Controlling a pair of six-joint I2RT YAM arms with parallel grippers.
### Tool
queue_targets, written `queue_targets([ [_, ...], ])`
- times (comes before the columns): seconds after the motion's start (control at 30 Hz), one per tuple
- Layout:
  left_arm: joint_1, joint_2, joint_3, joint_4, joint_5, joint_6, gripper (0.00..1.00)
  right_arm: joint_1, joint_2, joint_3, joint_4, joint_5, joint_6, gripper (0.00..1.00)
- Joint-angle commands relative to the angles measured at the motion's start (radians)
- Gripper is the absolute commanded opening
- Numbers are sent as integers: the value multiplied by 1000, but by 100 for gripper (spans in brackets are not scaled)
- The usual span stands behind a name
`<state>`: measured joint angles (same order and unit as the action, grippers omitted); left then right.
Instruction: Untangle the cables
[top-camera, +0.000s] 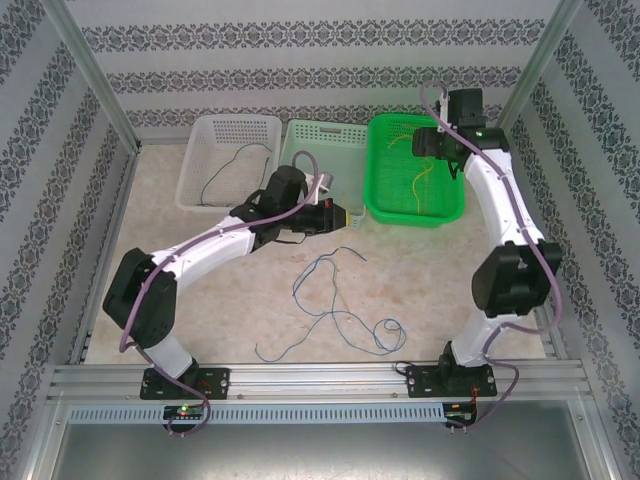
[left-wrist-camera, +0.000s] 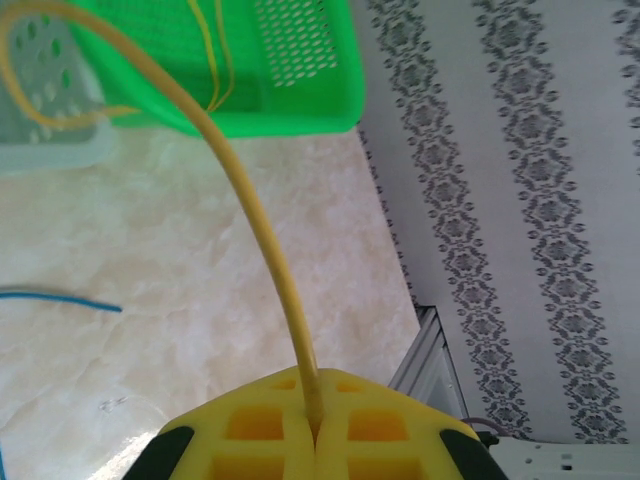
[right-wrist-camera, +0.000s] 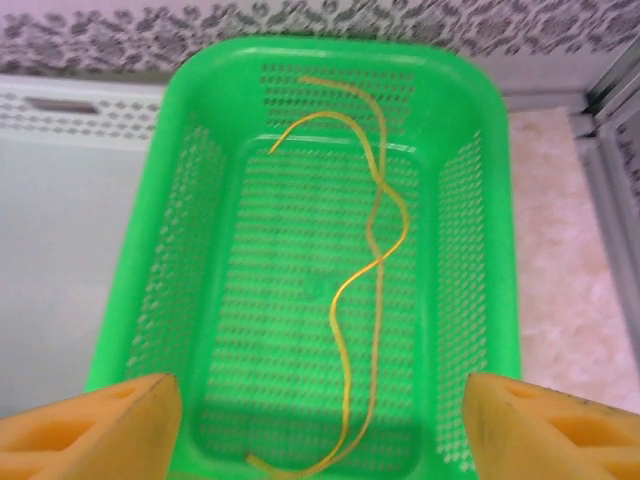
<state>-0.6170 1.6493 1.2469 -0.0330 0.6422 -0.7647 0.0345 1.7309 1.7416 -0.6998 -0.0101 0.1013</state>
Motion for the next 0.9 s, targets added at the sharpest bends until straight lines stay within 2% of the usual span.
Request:
queue_targets([
  [0.0,-20,-38,57,-56,-12,57,0,0,-90,-169,78,-170,60,73],
  [0.1,-21,-40,91,-31,7,40,0,17,-240,-389,235,-331,93,72],
  [0.3,-21,-47,146,2,18,33,0,41,-462,-621,333,-484,133,69],
  [0.43,-22,-27,178,-22,11,46,0,94,-578,-694,355,-504,111,69],
  [0.57,-22,-11,159,47,20,-3,0,152,-679,-812,444,-515,117,71],
  [0.87,-20,3,220,18,-26,50,0,276,-766,-979,648,-562,205,75],
])
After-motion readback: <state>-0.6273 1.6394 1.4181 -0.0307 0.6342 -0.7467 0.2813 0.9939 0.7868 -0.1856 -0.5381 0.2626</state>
